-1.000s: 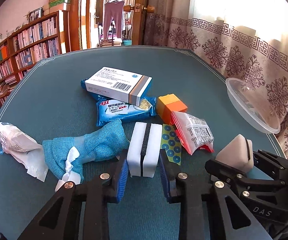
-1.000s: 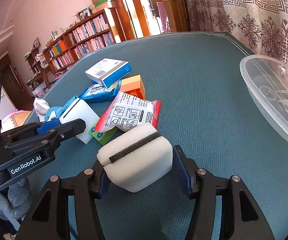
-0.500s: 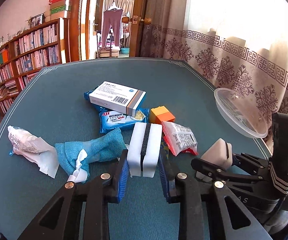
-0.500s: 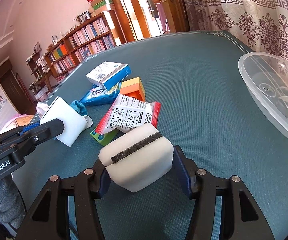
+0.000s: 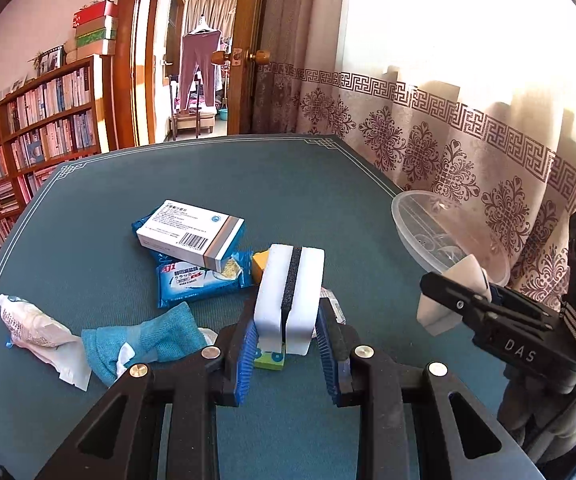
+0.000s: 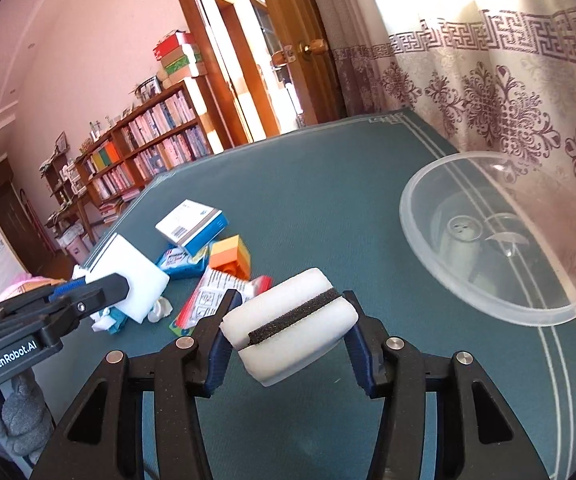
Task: Organize objects
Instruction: 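Carry the white sponge into the clear bowl and open the right gripper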
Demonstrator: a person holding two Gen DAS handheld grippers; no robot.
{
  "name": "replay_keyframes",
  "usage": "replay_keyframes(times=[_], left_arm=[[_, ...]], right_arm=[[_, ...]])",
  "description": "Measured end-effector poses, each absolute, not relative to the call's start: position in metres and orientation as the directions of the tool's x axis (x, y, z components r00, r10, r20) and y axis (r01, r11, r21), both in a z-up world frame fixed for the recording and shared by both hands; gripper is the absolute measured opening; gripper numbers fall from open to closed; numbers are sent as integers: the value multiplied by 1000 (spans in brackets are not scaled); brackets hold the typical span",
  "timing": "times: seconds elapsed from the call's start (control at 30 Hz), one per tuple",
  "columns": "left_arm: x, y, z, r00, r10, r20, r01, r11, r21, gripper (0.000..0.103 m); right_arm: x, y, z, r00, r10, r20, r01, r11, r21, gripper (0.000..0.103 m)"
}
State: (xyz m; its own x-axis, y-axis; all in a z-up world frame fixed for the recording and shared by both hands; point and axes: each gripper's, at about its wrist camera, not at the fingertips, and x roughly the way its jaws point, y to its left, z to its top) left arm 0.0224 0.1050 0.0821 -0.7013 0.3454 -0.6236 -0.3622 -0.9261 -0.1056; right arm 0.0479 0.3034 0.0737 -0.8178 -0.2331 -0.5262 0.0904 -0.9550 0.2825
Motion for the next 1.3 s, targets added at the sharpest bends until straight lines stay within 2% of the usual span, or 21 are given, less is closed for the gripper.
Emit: replay_keyframes(times=[0.3,0.6,0.63,0.73,0.77,1.3], left_arm=[[15,135,84,-677,380,-630,-419,-903,-95,30],[2,164,81,-639,412,-650,-467,-879,-98,30],[1,167,81,-636,415,-651,-472,-876,-99,30],[-3,177,82,-629,427,-650,-486,-868,-99,30],[-4,180,83,-627,431,-649,-492,-865,-99,30],[-34,241,88,-568,512,-645,-587,-801,-119,30]], right_arm=[[37,376,91,-868,-9,-497,-148,-950,275,51],[17,424,75,-822,130,-555,-307,-922,238,52],[15,425,74,-816,145,-559,-317,-921,225,53],[12,426,71,-815,178,-551,-335,-921,198,71],[13,425,70,-818,190,-543,-339,-922,188,75],[37,419,62,-824,297,-482,-420,-892,169,75]])
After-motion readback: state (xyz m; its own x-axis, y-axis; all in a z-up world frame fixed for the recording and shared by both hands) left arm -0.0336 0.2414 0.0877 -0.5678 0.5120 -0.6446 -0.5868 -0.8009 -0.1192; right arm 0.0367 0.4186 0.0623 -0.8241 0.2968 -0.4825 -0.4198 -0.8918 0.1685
